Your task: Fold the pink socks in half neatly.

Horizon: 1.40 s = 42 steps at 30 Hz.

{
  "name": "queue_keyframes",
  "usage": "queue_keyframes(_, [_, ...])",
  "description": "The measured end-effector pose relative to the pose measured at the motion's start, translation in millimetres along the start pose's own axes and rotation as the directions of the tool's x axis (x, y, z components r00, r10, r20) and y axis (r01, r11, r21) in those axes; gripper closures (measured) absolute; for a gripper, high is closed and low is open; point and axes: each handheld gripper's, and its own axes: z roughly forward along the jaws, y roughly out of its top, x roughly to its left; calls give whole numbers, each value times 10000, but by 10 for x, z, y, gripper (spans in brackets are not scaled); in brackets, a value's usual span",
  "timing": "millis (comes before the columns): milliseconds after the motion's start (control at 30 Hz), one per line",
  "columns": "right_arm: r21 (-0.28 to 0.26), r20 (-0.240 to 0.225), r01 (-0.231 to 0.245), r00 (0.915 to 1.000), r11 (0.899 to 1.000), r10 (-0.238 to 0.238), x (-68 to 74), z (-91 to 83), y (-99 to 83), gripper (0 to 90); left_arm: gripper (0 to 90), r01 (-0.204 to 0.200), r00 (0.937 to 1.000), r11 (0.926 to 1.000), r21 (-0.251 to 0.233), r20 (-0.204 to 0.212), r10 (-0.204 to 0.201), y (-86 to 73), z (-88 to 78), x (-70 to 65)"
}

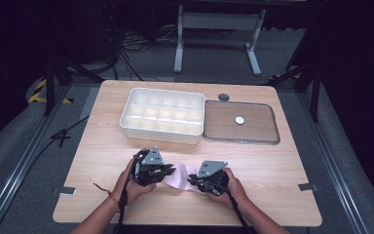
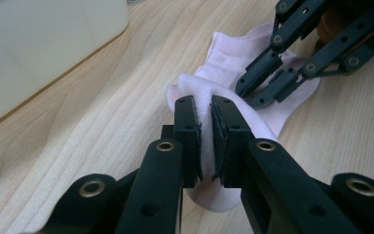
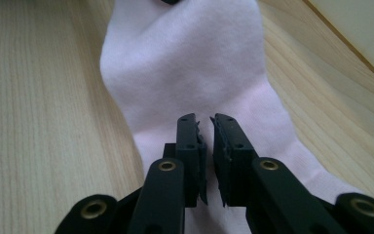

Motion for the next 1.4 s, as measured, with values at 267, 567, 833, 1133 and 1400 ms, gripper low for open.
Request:
queue_keyframes(267, [-135, -115, -71, 9999, 9999, 69, 7, 39, 13, 818, 812, -347, 9994, 9994, 46, 96, 347, 76, 56, -81])
queue_keyframes(567, [-485, 320, -276, 9991, 9984, 292, -129, -252, -20, 825, 812, -138, 9999, 9999, -32, -47, 137, 29, -28, -31])
queue_keyframes(833, [233, 728, -449, 9964, 9987, 431, -228, -331, -193, 820, 805, -352, 9994, 9993, 108, -69, 353, 34, -4, -74])
queue_keyframes(1133, [365, 583, -342, 9978, 9987, 320, -233, -282, -220, 826, 798, -467, 9989, 9989, 44, -52, 467, 109, 96, -98])
queue_keyframes(1400, [328, 510, -359, 9981, 9988, 342, -234, -276, -219, 827, 796, -738, 9972, 9972, 75, -68, 739, 229, 131, -118])
